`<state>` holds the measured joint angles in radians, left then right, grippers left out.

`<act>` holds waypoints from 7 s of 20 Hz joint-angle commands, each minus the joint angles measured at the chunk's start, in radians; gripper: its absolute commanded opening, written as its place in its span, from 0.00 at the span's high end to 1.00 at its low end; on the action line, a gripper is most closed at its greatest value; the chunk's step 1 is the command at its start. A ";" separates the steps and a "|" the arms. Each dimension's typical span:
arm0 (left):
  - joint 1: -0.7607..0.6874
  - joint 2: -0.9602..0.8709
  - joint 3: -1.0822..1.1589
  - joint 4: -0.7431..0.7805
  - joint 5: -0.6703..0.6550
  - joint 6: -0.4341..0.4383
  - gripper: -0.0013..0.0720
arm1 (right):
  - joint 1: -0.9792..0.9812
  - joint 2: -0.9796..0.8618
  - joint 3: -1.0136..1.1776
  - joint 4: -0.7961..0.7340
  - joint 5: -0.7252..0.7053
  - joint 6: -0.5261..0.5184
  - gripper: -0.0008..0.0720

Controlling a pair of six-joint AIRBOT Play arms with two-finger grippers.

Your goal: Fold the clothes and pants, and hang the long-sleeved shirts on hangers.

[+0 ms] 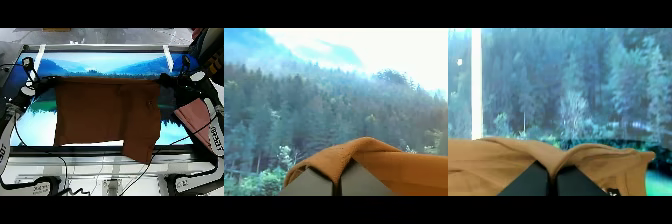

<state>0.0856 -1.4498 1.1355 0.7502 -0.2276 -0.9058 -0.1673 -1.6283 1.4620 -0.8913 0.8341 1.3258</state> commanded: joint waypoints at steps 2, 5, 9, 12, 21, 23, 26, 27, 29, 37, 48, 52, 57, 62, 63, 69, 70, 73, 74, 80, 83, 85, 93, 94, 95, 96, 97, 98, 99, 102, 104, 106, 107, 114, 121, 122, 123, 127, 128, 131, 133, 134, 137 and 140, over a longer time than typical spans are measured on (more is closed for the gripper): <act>0.002 -0.016 0.005 0.030 -0.137 0.001 0.96 | 0.000 -0.008 0.000 -0.024 0.064 0.000 0.97; 0.002 -0.036 0.005 0.224 -0.298 0.000 0.96 | 0.000 -0.012 -0.007 -0.128 0.183 0.000 0.97; 0.002 -0.072 -0.001 0.365 -0.389 -0.002 0.96 | 0.000 -0.012 -0.085 -0.154 0.208 0.001 0.97; 0.002 -0.090 -0.001 0.365 -0.388 -0.007 0.77 | 0.000 -0.012 -0.129 -0.161 0.250 0.001 0.62; 0.067 0.008 0.000 0.504 -0.590 -0.158 0.05 | -0.002 0.029 -0.011 -0.319 0.459 0.002 0.14; 0.109 0.072 0.000 0.520 -0.707 -0.180 0.34 | -0.004 0.061 0.011 -0.453 0.548 -0.005 0.38; 0.185 0.140 0.000 0.544 -0.889 -0.180 0.65 | -0.064 0.089 -0.015 -0.528 0.710 -0.007 0.40; 0.206 0.149 0.000 0.545 -0.965 -0.180 0.65 | -0.100 0.101 -0.050 -0.476 0.759 -0.014 0.40; 0.256 0.150 -0.004 0.547 -1.104 -0.180 0.66 | -0.184 0.161 -0.184 -0.317 0.785 -0.094 0.40; 0.468 0.225 -0.195 0.273 -1.173 -0.055 0.65 | -0.298 0.451 -0.883 -0.046 0.624 -0.341 0.40; 0.500 0.225 -0.435 0.243 -1.033 0.079 0.65 | -0.298 0.447 -1.072 0.076 0.395 -0.471 0.38; 0.500 0.225 -0.444 0.243 -0.988 0.084 0.65 | -0.297 0.447 -1.072 0.117 0.338 -0.536 0.49; 0.500 0.225 -0.444 0.244 -0.986 0.084 0.45 | -0.236 0.447 -1.074 0.127 0.318 -0.554 0.49; 0.500 0.225 -0.444 0.245 -0.988 0.084 0.39 | -0.102 0.440 -1.074 0.127 0.291 -0.553 0.77; 0.500 0.225 -0.444 0.245 -0.988 0.084 0.39 | -0.102 0.440 -1.074 0.127 0.292 -0.553 0.90; 0.500 0.205 -0.474 0.278 -0.967 0.084 0.39 | -0.102 0.440 -1.074 0.129 0.295 -0.553 0.97; 0.500 0.191 -0.480 0.278 -0.960 0.084 0.39 | -0.102 0.440 -1.074 0.129 0.295 -0.553 0.97; 0.500 0.131 -0.481 0.250 -0.943 0.084 0.39 | -0.102 0.440 -1.074 0.131 0.294 -0.554 0.97; 0.500 0.112 -0.481 0.230 -0.932 0.084 0.39 | -0.102 0.440 -1.074 0.131 0.293 -0.554 0.97; 0.496 0.058 -0.481 0.106 -0.883 0.102 0.65 | -0.102 0.443 -1.071 0.138 0.290 -0.555 0.97; 0.477 0.058 -0.481 0.112 -0.922 0.143 0.83 | -0.102 0.443 -1.071 0.162 0.291 -0.560 0.97; 0.468 0.058 -0.480 0.109 -0.948 0.154 0.96 | -0.102 0.443 -1.054 0.178 0.306 -0.562 0.97; 0.465 0.204 -0.257 -0.058 -1.013 0.159 0.96 | -0.102 0.494 -0.784 0.371 0.434 -0.562 0.97; 0.462 0.229 -0.228 -0.109 -0.993 0.185 0.96 | -0.102 0.503 -0.753 0.421 0.410 -0.562 0.97; 0.458 0.252 -0.211 -0.156 -0.951 0.219 0.96 | -0.097 0.508 -0.726 0.465 0.349 -0.560 0.97; 0.452 0.268 -0.210 -0.187 -0.883 0.224 0.96 | -0.084 0.508 -0.708 0.487 0.264 -0.548 0.97; 0.439 0.271 -0.210 -0.202 -0.830 0.215 0.96 | -0.064 0.507 -0.700 0.497 0.150 -0.519 0.97; 0.420 0.265 -0.211 -0.213 -0.785 0.214 0.96 | -0.041 0.507 -0.700 0.504 0.034 -0.484 0.97; 0.389 0.253 -0.211 -0.214 -0.740 0.214 0.96 | -0.008 0.504 -0.700 0.503 -0.089 -0.444 0.97; 0.264 0.203 -0.211 -0.230 -0.512 0.214 0.96 | 0.098 0.481 -0.700 0.503 -0.437 -0.351 0.97; 0.174 0.163 -0.211 -0.280 -0.280 0.214 0.96 | 0.145 0.447 -0.700 0.504 -0.617 -0.270 0.97; 0.091 0.108 -0.211 -0.302 -0.071 0.214 0.96 | 0.177 0.394 -0.698 0.506 -0.730 -0.197 0.97; 0.060 0.080 -0.211 -0.303 -0.012 0.214 0.96 | 0.183 0.357 -0.686 0.505 -0.740 -0.188 0.97; -0.036 -0.088 -0.190 -0.303 0.150 0.214 0.96 | 0.181 0.123 -0.528 0.495 -0.719 -0.190 0.97; -0.032 -0.113 -0.116 -0.306 0.161 0.215 0.02 | 0.180 0.099 -0.504 0.400 -0.678 -0.193 0.04; -0.026 -0.104 -0.113 -0.306 0.160 0.215 0.03 | 0.178 0.099 -0.504 0.375 -0.657 -0.193 0.04; -0.017 -0.090 -0.113 -0.306 0.160 0.215 0.03 | 0.175 0.099 -0.504 0.357 -0.640 -0.193 0.04; 0.071 -0.055 -0.113 -0.306 0.055 0.171 0.05 | 0.150 0.099 -0.504 0.351 -0.602 -0.193 0.04; 0.113 -0.059 -0.113 -0.306 -0.040 0.106 0.05 | 0.140 0.099 -0.504 0.351 -0.583 -0.193 0.04; 0.240 -0.100 -0.108 -0.304 -0.285 0.022 0.06 | 0.116 0.099 -0.504 0.332 -0.533 -0.193 0.04; 0.303 -0.154 -0.071 -0.214 -0.470 -0.035 0.06 | 0.115 0.099 -0.504 0.328 -0.526 -0.193 0.04; 0.311 -0.185 -0.036 -0.122 -0.557 -0.041 0.05 | 0.115 0.099 -0.504 0.329 -0.526 -0.193 0.04; 0.302 -0.246 0.046 -0.003 -0.635 -0.105 0.03 | 0.115 0.099 -0.504 0.329 -0.510 -0.193 0.04; 0.274 -0.303 0.117 -0.017 -0.671 -0.104 0.03 | 0.115 0.099 -0.504 0.330 -0.486 -0.193 0.04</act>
<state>0.3687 -1.6978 1.1870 0.6857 -0.7979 -0.9791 -0.0509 -1.5284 0.9565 -0.5606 0.3218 1.1328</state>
